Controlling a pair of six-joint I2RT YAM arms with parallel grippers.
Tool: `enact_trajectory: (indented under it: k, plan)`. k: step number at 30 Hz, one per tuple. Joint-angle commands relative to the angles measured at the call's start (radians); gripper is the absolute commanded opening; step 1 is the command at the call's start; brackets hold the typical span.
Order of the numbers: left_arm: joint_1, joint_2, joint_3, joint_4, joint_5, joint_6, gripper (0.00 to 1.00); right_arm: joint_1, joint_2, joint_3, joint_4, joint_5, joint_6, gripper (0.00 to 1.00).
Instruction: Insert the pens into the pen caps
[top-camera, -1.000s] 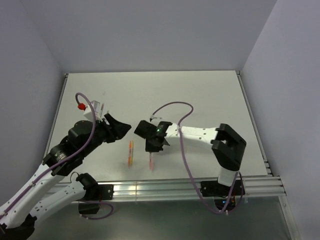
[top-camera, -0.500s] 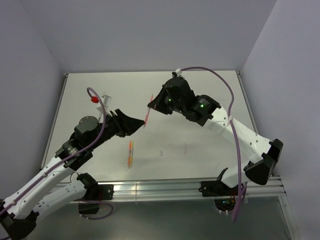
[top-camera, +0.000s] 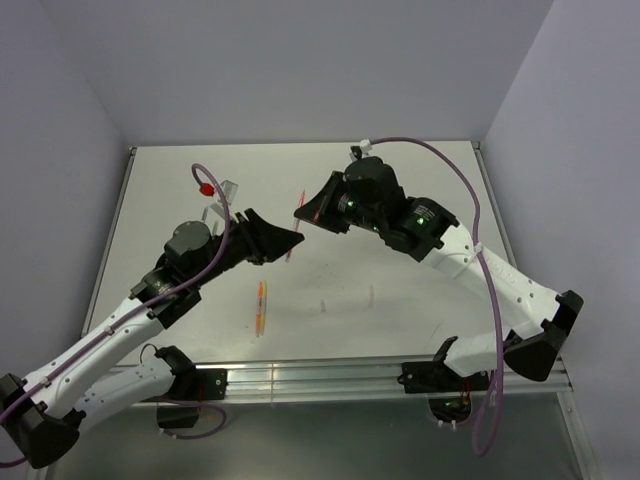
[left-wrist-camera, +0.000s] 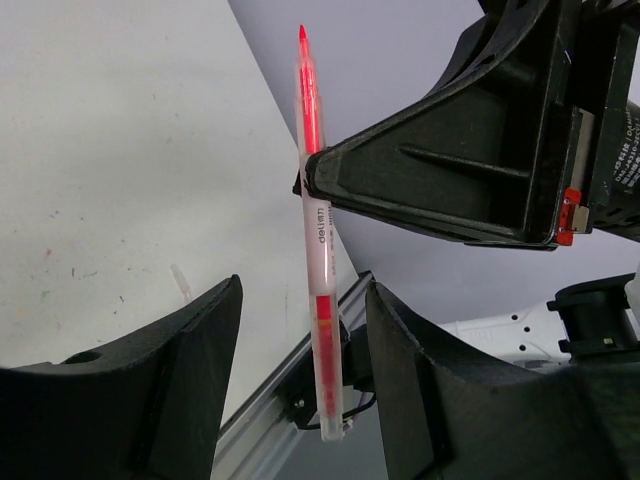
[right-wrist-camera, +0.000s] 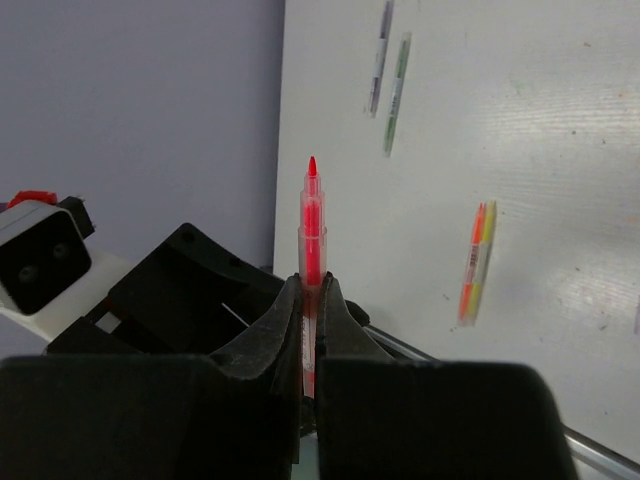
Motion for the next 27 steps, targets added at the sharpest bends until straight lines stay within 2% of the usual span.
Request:
enact_trajectory:
  k: [1, 9, 13, 18, 19, 22, 27]
  plan:
    - [0.005, 0.001, 0.016, 0.088, 0.034, -0.016, 0.59, 0.013, -0.035, -0.016, 0.074, -0.030, 0.027, 0.00]
    - [0.007, 0.013, 0.019, 0.118, 0.059, -0.034, 0.52, 0.056, -0.064, -0.097, 0.169, -0.016, 0.058, 0.00]
    - [0.007, 0.010, 0.010, 0.116, 0.068, -0.043, 0.41, 0.072, -0.086, -0.120, 0.209, 0.024, 0.055, 0.00]
    - [0.007, 0.002, -0.001, 0.124, 0.076, -0.054, 0.34, 0.082, -0.107, -0.148, 0.263, 0.029, 0.060, 0.00]
    - [0.005, 0.002, -0.001, 0.124, 0.076, -0.054, 0.29, 0.085, -0.106, -0.145, 0.265, 0.026, 0.060, 0.00]
    - [0.007, 0.004, 0.008, 0.121, 0.062, -0.050, 0.22, 0.098, -0.103, -0.146, 0.269, 0.032, 0.060, 0.00]
    - [0.007, 0.012, 0.020, 0.114, 0.064, -0.040, 0.18, 0.123, -0.115, -0.169, 0.269, 0.046, 0.047, 0.00]
